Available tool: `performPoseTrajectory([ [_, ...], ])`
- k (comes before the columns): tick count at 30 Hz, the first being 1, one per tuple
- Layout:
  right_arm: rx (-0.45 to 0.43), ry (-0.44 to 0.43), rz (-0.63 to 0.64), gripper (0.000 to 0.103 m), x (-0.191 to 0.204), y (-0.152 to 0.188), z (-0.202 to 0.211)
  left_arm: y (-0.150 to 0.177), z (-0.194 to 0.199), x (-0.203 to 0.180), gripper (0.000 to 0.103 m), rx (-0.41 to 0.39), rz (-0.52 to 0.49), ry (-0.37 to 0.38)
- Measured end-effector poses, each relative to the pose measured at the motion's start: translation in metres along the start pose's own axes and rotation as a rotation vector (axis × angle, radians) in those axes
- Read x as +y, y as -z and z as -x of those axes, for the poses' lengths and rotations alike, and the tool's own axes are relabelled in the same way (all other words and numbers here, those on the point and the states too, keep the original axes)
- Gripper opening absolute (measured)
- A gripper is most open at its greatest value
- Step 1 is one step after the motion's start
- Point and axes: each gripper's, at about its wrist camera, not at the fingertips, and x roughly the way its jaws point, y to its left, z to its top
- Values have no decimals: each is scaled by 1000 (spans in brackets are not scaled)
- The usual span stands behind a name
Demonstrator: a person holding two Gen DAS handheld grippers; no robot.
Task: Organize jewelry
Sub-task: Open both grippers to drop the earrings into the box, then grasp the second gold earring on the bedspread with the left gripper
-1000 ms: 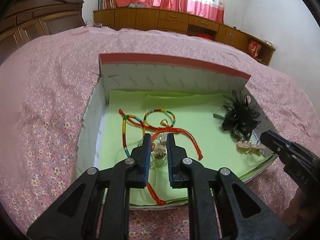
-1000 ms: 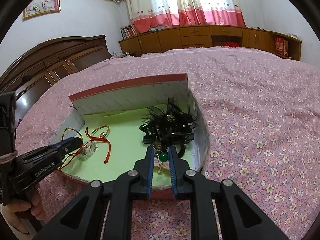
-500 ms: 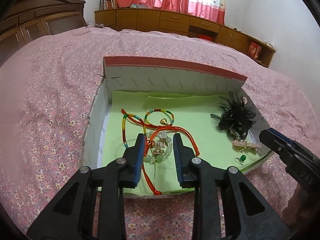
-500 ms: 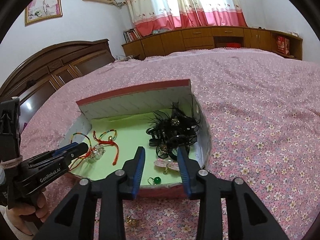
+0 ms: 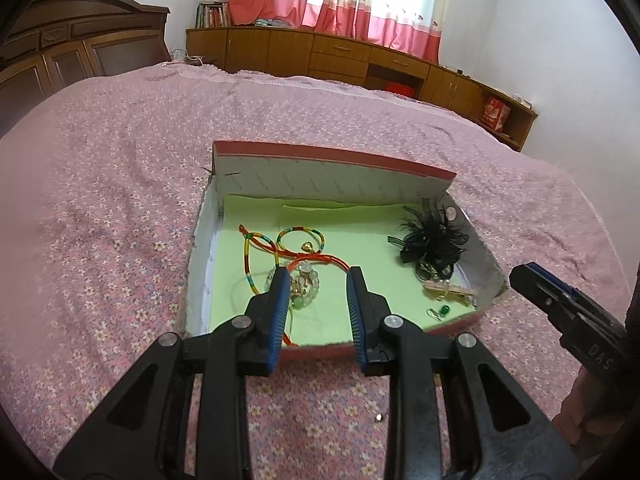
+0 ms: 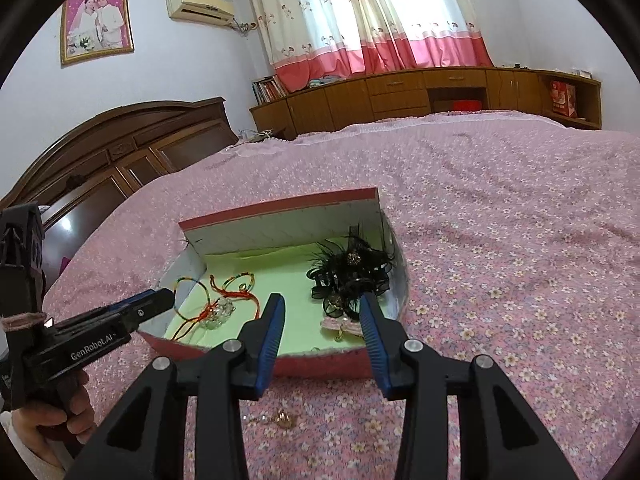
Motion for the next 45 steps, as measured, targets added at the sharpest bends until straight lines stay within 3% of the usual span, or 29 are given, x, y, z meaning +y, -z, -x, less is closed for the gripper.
performPoseTrajectory([
  [20,28,-1,-23,42,-5,29,50,33,32,-17,21,47,-34,67],
  [39,91,59,-90,42,-39,57,55,61,-18,-72,21,202,-179,161],
  [45,101,77,-121,42,-49,61,54,66,-34,-82,21,219,-205,175],
])
